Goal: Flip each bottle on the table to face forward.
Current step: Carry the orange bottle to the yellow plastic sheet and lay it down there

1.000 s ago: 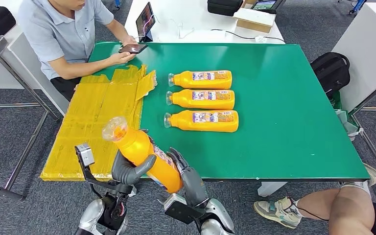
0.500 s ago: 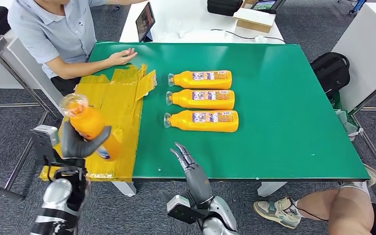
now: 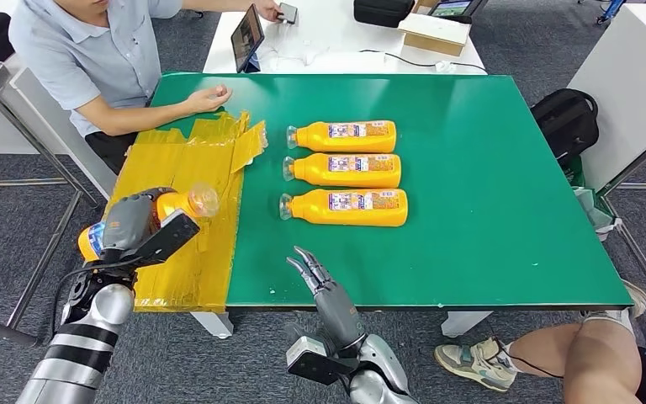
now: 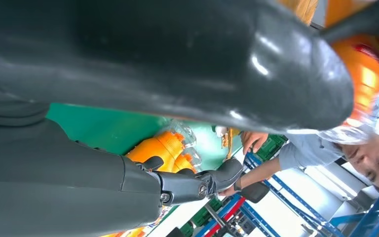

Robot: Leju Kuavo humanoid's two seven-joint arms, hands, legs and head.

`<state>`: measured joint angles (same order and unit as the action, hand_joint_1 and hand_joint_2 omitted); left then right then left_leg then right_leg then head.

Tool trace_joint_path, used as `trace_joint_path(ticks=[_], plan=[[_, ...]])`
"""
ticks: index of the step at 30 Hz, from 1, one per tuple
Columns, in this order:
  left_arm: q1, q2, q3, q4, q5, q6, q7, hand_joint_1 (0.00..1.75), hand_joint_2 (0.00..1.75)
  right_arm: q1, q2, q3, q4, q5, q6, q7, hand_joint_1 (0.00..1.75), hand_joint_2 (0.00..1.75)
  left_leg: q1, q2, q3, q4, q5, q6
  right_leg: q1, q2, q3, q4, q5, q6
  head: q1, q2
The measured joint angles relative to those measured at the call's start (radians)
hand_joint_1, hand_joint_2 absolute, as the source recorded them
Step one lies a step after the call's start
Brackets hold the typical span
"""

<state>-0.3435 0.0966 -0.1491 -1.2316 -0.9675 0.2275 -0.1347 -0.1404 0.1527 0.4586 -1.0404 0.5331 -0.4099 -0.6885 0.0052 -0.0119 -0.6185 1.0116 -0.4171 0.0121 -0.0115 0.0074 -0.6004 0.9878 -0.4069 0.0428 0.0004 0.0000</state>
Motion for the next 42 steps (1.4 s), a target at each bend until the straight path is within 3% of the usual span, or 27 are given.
trace_joint_path(ticks=[9, 18, 19, 22, 24, 28, 29, 42], plan=[[-0.074, 0.017, -0.050, 0.181, -0.055, -0.094, 0.009, 1.75, 1.75, -0.006, 0.007, -0.002, 0.000, 0.004, 0.019, -0.007, 0.00, 0.00, 0.000, 0.001, -0.001, 0.000, 0.000, 0.000, 0.000, 0.000, -0.001, 0.000, 0.000, 0.000, 0.000, 0.000], [-0.126, 0.014, -0.081, 0.283, -0.061, -0.120, 0.004, 1.71, 1.75, -0.009, 0.011, -0.003, 0.001, 0.000, 0.021, -0.009, 0.00, 0.00, 0.000, 0.001, -0.001, 0.000, 0.000, 0.000, 0.000, 0.000, -0.001, 0.000, 0.000, 0.000, 0.000, 0.000], [-0.138, 0.010, -0.083, 0.302, -0.042, -0.134, -0.005, 1.64, 1.75, -0.012, 0.011, -0.003, 0.002, -0.006, 0.021, -0.009, 0.00, 0.00, 0.000, 0.001, -0.001, 0.000, 0.000, 0.000, 0.000, 0.000, -0.001, 0.000, 0.000, 0.000, 0.000, 0.000], [-0.184, -0.006, -0.084, 0.372, 0.044, -0.170, -0.045, 1.12, 1.75, -0.025, 0.014, -0.001, 0.010, -0.032, 0.020, -0.009, 0.00, 0.00, 0.000, -0.001, 0.000, 0.000, 0.000, 0.000, 0.000, 0.000, 0.000, 0.000, 0.000, 0.000, 0.000, 0.000], [-0.211, -0.020, -0.083, 0.411, 0.092, -0.185, -0.073, 0.95, 1.75, -0.033, 0.016, 0.002, 0.017, -0.048, 0.020, -0.009, 0.00, 0.00, 0.000, -0.004, 0.000, 0.000, 0.001, 0.000, 0.000, -0.002, 0.001, 0.000, 0.000, 0.000, 0.000, 0.000], [-0.254, -0.043, -0.083, 0.472, 0.145, -0.214, -0.109, 0.16, 1.75, -0.045, 0.017, 0.012, 0.032, -0.074, 0.019, -0.010, 0.00, 0.00, -0.001, -0.008, 0.000, 0.000, 0.002, 0.001, -0.001, -0.006, 0.003, 0.000, 0.000, 0.000, 0.000, 0.000], [-0.261, -0.048, -0.083, 0.486, 0.149, -0.220, -0.112, 0.05, 1.75, -0.047, 0.017, 0.016, 0.036, -0.080, 0.019, -0.010, 0.00, 0.00, -0.001, -0.009, 0.000, 0.000, 0.002, 0.001, -0.001, -0.006, 0.003, 0.000, 0.000, 0.000, 0.000, 0.000], [-0.252, -0.093, -0.098, 0.551, 0.293, -0.331, -0.230, 0.00, 1.75, -0.068, 0.008, 0.080, 0.086, -0.157, -0.008, -0.010, 0.00, 0.00, -0.001, -0.006, -0.001, 0.000, 0.002, 0.001, 0.000, -0.006, 0.001, 0.000, 0.000, 0.000, 0.000, 0.000]])
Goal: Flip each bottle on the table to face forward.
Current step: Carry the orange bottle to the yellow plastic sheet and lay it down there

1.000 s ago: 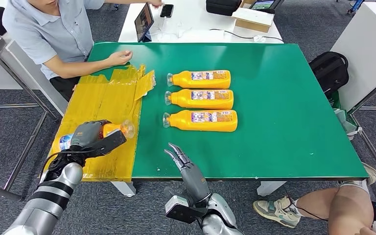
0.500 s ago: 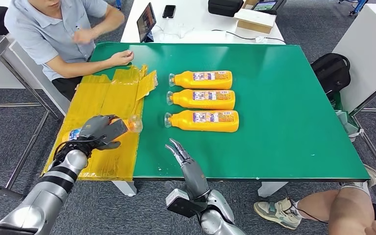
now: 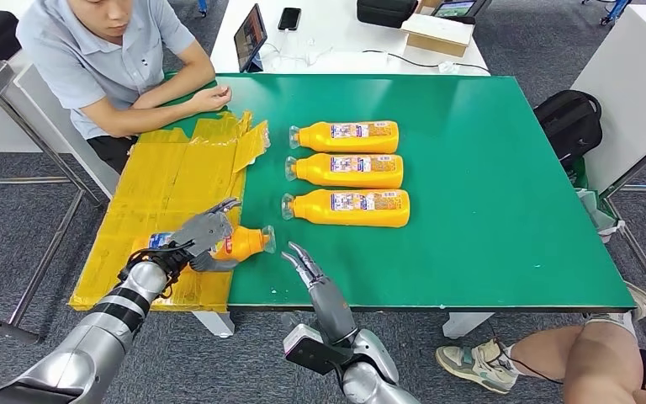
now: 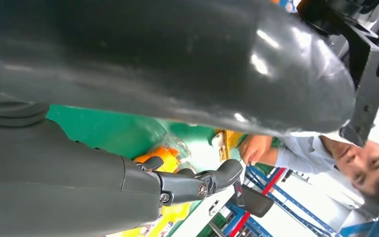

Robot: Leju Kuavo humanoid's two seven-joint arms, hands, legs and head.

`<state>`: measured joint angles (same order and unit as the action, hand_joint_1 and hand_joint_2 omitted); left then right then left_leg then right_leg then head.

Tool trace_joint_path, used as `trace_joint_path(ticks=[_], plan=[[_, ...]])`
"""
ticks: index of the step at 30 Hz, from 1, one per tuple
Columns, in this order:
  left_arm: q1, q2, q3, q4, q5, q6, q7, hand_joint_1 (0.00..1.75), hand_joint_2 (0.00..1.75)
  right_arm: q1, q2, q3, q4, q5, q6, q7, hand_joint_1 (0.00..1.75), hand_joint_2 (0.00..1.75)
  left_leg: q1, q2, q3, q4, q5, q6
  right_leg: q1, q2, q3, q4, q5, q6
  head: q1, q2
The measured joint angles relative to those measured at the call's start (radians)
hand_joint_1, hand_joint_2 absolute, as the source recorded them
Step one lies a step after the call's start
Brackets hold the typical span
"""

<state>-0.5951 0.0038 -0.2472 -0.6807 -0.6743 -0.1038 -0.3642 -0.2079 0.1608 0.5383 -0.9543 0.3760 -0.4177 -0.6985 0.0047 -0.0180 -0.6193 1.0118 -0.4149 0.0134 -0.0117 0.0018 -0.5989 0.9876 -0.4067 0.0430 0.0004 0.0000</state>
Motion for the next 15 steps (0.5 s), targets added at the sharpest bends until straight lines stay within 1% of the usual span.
trace_joint_path(ticks=[6, 9, 11, 15], plan=[[0.014, -0.003, -0.006, -0.017, 0.024, -0.016, 0.012, 0.00, 1.75, -0.003, -0.006, 0.017, 0.017, -0.028, -0.010, 0.000, 0.00, 0.00, 0.000, 0.000, 0.000, 0.000, 0.000, 0.000, 0.000, 0.000, 0.000, 0.000, 0.000, 0.000, 0.000, 0.000], [0.036, -0.004, -0.007, -0.040, 0.082, 0.034, -0.015, 0.00, 1.75, -0.003, -0.011, 0.024, 0.023, -0.036, -0.014, 0.000, 0.00, 0.00, 0.000, 0.000, 0.000, 0.000, 0.000, 0.000, 0.000, 0.000, 0.000, 0.000, 0.000, 0.000, 0.000, 0.000], [0.060, -0.009, 0.002, -0.083, 0.143, 0.066, -0.033, 0.00, 1.75, -0.003, -0.014, 0.026, 0.026, -0.036, -0.014, 0.000, 0.00, 0.00, 0.000, 0.000, 0.000, 0.000, 0.000, 0.000, 0.000, 0.000, 0.000, 0.000, 0.000, 0.000, 0.000, 0.000], [0.075, -0.014, 0.011, -0.121, 0.178, 0.077, -0.037, 0.00, 1.75, -0.003, -0.016, 0.027, 0.027, -0.034, -0.015, 0.000, 0.00, 0.00, 0.000, -0.001, 0.000, 0.000, 0.000, 0.000, 0.000, 0.000, 0.000, 0.000, 0.000, 0.000, 0.000, 0.000]])
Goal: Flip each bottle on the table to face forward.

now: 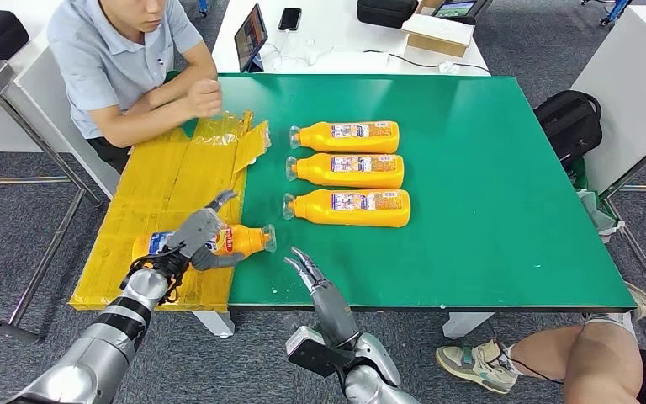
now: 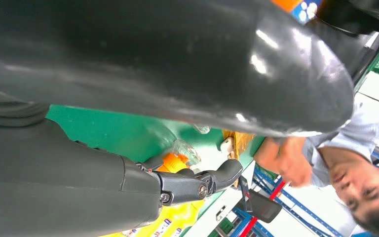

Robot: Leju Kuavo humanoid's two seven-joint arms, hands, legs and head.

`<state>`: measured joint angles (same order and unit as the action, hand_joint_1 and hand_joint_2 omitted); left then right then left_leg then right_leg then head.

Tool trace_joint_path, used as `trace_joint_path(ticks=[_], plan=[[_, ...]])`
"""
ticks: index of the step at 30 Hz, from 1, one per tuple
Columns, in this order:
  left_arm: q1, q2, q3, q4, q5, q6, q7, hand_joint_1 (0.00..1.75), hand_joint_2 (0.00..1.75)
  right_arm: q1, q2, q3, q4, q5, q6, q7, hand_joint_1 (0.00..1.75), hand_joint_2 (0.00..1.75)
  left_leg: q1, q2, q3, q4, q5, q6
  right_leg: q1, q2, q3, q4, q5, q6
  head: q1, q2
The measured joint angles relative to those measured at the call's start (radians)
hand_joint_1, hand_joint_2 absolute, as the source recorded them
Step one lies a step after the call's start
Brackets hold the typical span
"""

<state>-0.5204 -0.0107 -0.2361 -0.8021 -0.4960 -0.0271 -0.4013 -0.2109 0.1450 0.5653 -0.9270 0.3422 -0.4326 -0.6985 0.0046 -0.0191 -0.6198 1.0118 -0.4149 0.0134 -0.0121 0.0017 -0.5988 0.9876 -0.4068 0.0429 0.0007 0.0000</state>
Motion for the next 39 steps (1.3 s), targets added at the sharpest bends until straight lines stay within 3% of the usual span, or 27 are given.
trace_joint_path(ticks=[10, 13, 14, 17, 18, 20, 29, 32, 35, 39], plan=[[0.009, -0.002, 0.004, -0.023, 0.014, 0.000, 0.004, 0.00, 1.75, 0.000, 0.000, 0.000, 0.001, 0.000, 0.000, 0.000, 0.00, 0.00, 0.000, 0.000, 0.000, 0.000, 0.000, 0.000, 0.000, 0.000, 0.000, 0.000, 0.000, 0.000, 0.000, 0.000], [0.035, -0.014, 0.029, -0.083, 0.105, -0.001, -0.010, 0.00, 1.75, 0.001, -0.001, 0.000, 0.001, 0.003, -0.005, 0.000, 0.00, 0.00, 0.000, 0.001, 0.000, 0.000, 0.000, 0.000, 0.000, 0.000, -0.001, 0.000, 0.000, 0.000, 0.000, 0.000], [0.055, -0.029, 0.054, -0.138, 0.198, 0.005, -0.019, 0.00, 1.75, 0.002, -0.002, 0.000, -0.001, 0.011, -0.020, 0.000, 0.00, 0.44, 0.000, 0.001, 0.000, 0.000, 0.000, 0.000, 0.000, 0.000, -0.001, 0.000, 0.000, 0.000, 0.000, 0.000], [0.218, -0.117, 0.179, -0.530, 0.570, 0.220, -0.111, 0.00, 1.75, 0.022, -0.039, -0.032, -0.057, 0.250, -0.159, 0.077, 0.00, 1.75, 0.000, 0.001, -0.001, 0.000, -0.001, 0.000, 0.000, 0.000, -0.002, -0.001, 0.000, 0.000, 0.000, 0.000], [0.264, -0.138, 0.204, -0.634, 0.626, 0.288, -0.137, 0.00, 1.75, 0.027, -0.054, -0.047, -0.078, 0.324, -0.192, 0.105, 0.00, 1.75, 0.000, 0.001, -0.002, 0.000, -0.001, 0.000, 0.000, 0.000, -0.002, -0.001, 0.000, 0.000, 0.000, 0.000], [0.286, -0.145, 0.212, -0.686, 0.629, 0.296, -0.139, 0.00, 1.75, 0.030, -0.062, -0.061, -0.095, 0.333, -0.190, 0.110, 0.00, 1.75, 0.000, 0.000, -0.002, 0.000, -0.001, 0.000, 0.000, 0.000, -0.002, -0.001, 0.000, 0.000, 0.000, 0.000], [0.320, -0.159, 0.223, -0.775, 0.629, 0.310, -0.153, 0.00, 1.75, 0.037, -0.077, -0.082, -0.123, 0.368, -0.191, 0.132, 0.00, 1.75, 0.000, 0.001, -0.002, 0.000, -0.001, 0.000, 0.000, 0.000, -0.002, 0.000, 0.000, 0.000, 0.000, 0.000], [0.363, -0.163, 0.231, -0.826, 0.595, 0.359, -0.213, 0.00, 1.75, 0.037, -0.098, -0.098, -0.138, 0.516, -0.175, 0.268, 0.00, 1.75, 0.000, 0.002, -0.002, 0.000, -0.001, 0.000, 0.000, 0.001, -0.002, 0.000, 0.000, 0.000, -0.001, 0.000], [0.436, -0.169, 0.241, -0.904, 0.525, 0.403, -0.258, 0.00, 1.75, 0.033, -0.148, -0.139, -0.161, 0.675, -0.097, 0.433, 0.00, 1.75, -0.001, 0.000, -0.003, 0.000, -0.001, 0.000, -0.001, 0.000, -0.003, -0.001, -0.001, 0.001, 0.000, 0.000], [0.489, -0.173, 0.244, -0.955, 0.444, 0.429, -0.253, 0.00, 1.75, 0.010, -0.201, -0.207, -0.166, 0.762, -0.022, 0.508, 0.00, 1.75, -0.002, -0.001, -0.004, 0.000, -0.002, 0.001, -0.002, 0.000, -0.003, -0.001, -0.001, 0.001, 0.000, 0.000]])
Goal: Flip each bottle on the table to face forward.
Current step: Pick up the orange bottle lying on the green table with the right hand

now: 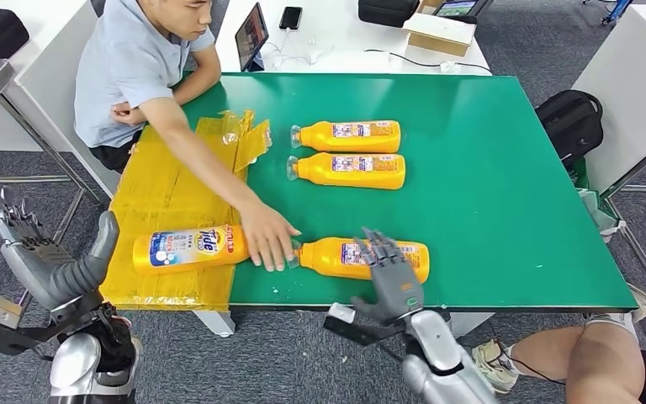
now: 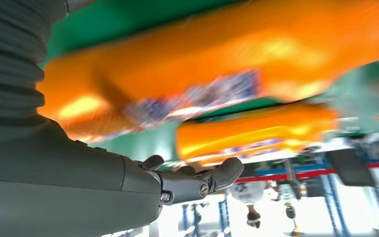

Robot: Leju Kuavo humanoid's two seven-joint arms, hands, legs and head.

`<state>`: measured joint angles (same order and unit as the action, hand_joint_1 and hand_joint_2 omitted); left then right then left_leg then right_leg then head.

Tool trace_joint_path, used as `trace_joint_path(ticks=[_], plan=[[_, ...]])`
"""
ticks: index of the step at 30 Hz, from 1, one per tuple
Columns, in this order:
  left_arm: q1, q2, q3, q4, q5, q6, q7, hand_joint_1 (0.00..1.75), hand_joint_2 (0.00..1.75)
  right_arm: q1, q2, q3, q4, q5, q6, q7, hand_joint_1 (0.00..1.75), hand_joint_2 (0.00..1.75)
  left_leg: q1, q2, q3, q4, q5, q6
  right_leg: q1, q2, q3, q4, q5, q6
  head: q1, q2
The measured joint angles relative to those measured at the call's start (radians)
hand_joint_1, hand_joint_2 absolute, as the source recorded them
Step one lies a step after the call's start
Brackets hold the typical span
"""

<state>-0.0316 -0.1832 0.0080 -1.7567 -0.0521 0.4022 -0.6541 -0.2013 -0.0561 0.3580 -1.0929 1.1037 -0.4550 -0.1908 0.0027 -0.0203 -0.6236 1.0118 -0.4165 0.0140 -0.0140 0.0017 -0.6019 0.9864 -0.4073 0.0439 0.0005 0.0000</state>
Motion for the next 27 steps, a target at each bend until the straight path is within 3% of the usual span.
trace_joint_path(ticks=[7, 16, 26, 27], plan=[[0.009, -0.002, -0.001, -0.009, 0.011, -0.009, 0.033, 0.00, 1.75, -0.023, -0.019, -0.028, 0.007, 0.043, 0.095, 0.046, 0.00, 1.75, 0.000, 0.000, 0.000, 0.000, 0.001, 0.000, 0.001, 0.000, 0.000, 0.000, 0.001, 0.000, 0.000, 0.000], [0.044, -0.001, 0.004, -0.025, -0.034, -0.028, 0.074, 0.00, 1.75, -0.041, -0.046, -0.022, 0.025, 0.245, 0.169, 0.287, 0.00, 1.75, 0.001, 0.000, 0.001, 0.000, 0.001, 0.000, 0.000, 0.000, 0.000, 0.000, 0.000, 0.000, 0.000, 0.000], [0.056, -0.001, 0.022, -0.027, -0.020, -0.064, 0.105, 0.00, 1.75, -0.073, -0.058, -0.026, 0.057, 0.222, 0.244, 0.299, 0.00, 1.75, 0.000, 0.001, 0.006, 0.000, 0.000, 0.001, 0.000, 0.000, 0.004, -0.001, 0.000, 0.000, 0.000, 0.000], [0.056, -0.001, 0.022, -0.027, -0.019, -0.066, 0.107, 0.00, 1.75, -0.082, -0.058, -0.026, 0.069, 0.223, 0.245, 0.303, 0.12, 1.75, 0.000, 0.001, 0.006, 0.000, 0.000, 0.001, 0.000, 0.000, 0.005, -0.001, 0.000, 0.000, 0.000, 0.000]])
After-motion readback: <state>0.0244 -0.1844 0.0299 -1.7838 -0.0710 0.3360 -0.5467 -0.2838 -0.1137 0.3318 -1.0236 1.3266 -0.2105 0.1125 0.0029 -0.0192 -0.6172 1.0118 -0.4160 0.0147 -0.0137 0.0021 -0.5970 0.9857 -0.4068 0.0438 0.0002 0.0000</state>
